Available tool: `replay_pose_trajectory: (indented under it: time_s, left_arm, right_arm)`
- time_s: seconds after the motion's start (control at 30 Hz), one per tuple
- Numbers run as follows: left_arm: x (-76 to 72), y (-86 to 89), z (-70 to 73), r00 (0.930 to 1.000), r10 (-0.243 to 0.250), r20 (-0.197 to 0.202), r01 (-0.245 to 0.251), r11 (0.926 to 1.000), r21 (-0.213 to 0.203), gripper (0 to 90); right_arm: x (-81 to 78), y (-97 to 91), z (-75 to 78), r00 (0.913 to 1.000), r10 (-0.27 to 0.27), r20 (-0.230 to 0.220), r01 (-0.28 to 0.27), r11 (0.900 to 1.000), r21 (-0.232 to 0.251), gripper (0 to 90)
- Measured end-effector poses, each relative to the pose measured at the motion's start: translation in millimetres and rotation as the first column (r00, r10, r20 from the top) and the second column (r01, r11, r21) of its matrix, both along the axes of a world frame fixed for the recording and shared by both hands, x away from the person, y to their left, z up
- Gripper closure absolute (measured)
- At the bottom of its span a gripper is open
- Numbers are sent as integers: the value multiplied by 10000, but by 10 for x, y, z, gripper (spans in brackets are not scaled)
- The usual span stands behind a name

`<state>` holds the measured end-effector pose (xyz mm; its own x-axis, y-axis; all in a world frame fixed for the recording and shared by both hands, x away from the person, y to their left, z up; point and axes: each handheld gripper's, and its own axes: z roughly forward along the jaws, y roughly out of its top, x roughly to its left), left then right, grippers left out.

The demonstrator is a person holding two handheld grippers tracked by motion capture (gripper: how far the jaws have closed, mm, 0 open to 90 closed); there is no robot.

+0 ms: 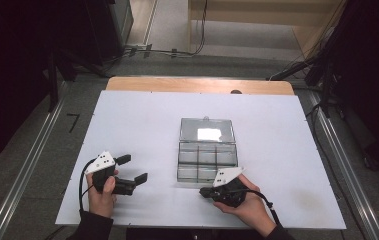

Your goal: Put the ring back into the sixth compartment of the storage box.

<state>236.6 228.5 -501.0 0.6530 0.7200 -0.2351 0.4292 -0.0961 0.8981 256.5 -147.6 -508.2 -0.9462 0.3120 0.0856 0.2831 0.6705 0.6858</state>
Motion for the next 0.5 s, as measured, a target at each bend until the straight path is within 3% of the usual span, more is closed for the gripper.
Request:
replay_pose_trajectory:
  time_s: [0.5]
  left_arm:
    - [-3,7,3,10000,-5,58,5,10000,7,3]
  right_arm:
    - [30,-39,52,9994,63,-330,-48,9990,453,853]
